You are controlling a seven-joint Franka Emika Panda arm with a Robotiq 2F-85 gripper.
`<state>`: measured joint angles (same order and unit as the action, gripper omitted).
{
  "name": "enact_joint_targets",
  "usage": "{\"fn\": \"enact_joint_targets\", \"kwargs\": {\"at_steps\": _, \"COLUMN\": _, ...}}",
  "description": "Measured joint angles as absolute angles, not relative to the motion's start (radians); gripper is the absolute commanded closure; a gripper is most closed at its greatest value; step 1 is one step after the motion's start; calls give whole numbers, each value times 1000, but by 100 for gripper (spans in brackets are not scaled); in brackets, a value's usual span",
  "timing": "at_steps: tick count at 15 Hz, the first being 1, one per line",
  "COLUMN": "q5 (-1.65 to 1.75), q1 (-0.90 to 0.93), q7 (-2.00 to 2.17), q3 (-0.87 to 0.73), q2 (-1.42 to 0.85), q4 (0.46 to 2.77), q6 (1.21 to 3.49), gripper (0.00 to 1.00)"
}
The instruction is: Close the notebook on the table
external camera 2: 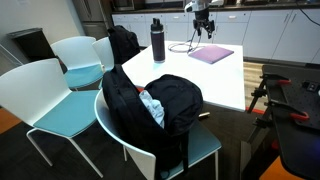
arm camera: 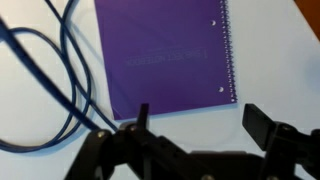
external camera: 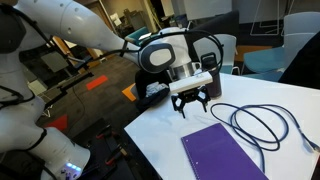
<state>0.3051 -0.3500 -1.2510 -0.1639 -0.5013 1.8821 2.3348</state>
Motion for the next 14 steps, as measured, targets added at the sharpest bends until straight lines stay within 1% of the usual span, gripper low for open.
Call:
{"fn": "enact_joint_targets", "kwargs": {"at_steps": 8, "q5": 181, "q1": -348, "q7": -991, "q3": -206, "q2": -146, "q4": 2156, "q6": 2147, "gripper": 0}}
{"fn": "enact_joint_targets", "kwargs": {"at_steps": 14, "q5": 92, "q1": -345, "q7": -767, "q3": -239, "q2": 20, "q4": 2256, "q6": 2132, "gripper": 0}}
